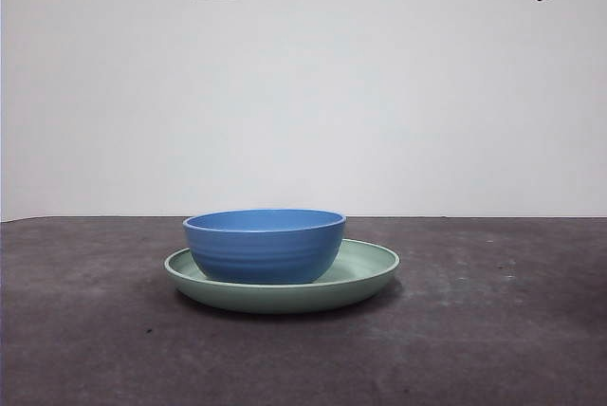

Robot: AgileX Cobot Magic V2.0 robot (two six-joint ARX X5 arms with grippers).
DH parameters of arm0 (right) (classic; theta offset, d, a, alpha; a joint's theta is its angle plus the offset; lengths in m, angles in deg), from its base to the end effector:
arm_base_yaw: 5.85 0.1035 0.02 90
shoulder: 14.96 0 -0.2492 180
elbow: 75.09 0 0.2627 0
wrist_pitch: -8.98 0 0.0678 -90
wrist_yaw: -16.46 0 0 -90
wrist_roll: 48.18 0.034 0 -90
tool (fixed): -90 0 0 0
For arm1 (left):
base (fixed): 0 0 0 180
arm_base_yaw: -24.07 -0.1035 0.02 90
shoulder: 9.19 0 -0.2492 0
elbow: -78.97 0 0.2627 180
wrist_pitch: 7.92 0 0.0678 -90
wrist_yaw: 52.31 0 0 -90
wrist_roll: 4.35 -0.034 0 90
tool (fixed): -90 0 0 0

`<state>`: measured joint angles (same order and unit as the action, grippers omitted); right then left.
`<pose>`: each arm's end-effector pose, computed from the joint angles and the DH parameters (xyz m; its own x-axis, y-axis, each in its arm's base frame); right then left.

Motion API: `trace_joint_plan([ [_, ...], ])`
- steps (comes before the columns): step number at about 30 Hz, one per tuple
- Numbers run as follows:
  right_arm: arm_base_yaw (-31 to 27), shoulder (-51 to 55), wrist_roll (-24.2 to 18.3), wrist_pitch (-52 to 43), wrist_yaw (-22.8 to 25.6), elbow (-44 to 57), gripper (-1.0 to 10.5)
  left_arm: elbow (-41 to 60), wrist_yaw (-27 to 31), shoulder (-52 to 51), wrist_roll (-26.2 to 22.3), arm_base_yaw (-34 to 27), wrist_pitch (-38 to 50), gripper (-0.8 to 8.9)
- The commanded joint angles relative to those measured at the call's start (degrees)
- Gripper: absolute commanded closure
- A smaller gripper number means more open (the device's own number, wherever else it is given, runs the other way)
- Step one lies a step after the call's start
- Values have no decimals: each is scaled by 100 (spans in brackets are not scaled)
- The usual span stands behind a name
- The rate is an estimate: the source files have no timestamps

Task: Pick up the blue bowl, put it on the green plate, put it on desk

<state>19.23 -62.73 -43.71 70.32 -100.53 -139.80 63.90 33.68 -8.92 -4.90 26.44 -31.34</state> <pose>0.1510 0.0877 0.2959 0.3843 0.6809 -0.6235 -0.6200 0.6907 0.3722 0.1251 -0.0076 0.1565 0.9825 -0.1107 -0.1495 0.1118 0.9937 -0.0010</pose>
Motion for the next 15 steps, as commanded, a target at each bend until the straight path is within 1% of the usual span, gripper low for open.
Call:
trace_joint_plan([
  [1,33,-42,-63,-52,-2,-87,938,118,15,-11,-24,-11,-46,805],
  [14,35,-39,-63,-50,-2,-87,938,118,15,-11,-24,-11,-46,805],
  [15,33,-17,-142,-66,0,-87,938,118,15,-11,-24,-11,-46,805],
])
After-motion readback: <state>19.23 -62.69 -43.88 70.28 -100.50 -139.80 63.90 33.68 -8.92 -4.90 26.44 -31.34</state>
